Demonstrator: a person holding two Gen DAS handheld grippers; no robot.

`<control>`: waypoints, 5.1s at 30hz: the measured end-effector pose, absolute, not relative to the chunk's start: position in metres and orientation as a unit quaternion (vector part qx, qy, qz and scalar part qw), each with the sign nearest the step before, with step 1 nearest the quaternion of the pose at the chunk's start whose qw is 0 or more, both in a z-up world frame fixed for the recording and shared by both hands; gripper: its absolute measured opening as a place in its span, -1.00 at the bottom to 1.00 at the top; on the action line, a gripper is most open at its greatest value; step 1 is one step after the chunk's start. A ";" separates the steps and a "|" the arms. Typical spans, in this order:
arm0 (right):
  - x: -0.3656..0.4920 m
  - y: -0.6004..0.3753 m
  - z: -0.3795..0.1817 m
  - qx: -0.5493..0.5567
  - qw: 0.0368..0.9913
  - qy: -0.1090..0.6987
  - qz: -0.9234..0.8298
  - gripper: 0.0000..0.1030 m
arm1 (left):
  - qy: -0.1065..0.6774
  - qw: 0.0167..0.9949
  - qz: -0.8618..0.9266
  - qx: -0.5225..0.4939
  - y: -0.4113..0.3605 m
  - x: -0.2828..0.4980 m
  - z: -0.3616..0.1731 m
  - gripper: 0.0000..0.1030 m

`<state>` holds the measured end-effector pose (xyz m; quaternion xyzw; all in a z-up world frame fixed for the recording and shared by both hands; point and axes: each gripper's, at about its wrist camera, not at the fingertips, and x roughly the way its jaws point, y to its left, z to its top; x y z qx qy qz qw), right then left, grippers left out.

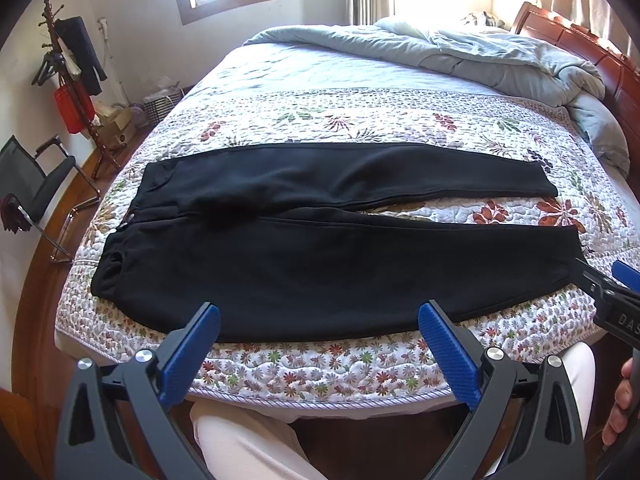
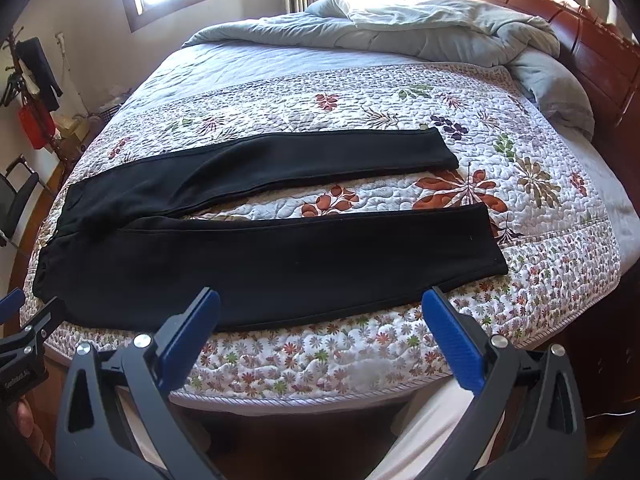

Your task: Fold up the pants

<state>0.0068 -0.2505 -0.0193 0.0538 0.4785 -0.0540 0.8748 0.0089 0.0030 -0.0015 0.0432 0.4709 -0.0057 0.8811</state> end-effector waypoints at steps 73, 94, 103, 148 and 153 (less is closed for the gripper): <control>0.028 -0.266 -0.045 0.086 0.873 0.480 -0.002 0.95 | 0.495 0.868 -0.016 0.028 -0.001 0.040 -0.016 0.93; 0.313 -0.516 -0.177 0.117 0.782 0.612 -0.003 0.96 | 0.563 0.802 -0.199 -0.023 -0.073 0.301 -0.096 0.93; 0.306 -0.500 -0.163 0.037 0.797 0.598 0.072 -0.87 | 0.576 0.769 -0.278 0.011 -0.109 0.357 -0.114 0.93; 0.138 -0.498 -0.081 0.038 0.899 0.404 0.163 -0.86 | 0.410 0.787 -0.330 0.322 -0.217 0.125 -0.076 -0.81; 0.089 -0.486 -0.124 0.030 0.883 0.447 0.137 -0.57 | 0.451 0.777 -0.285 0.334 -0.220 0.074 -0.146 -0.81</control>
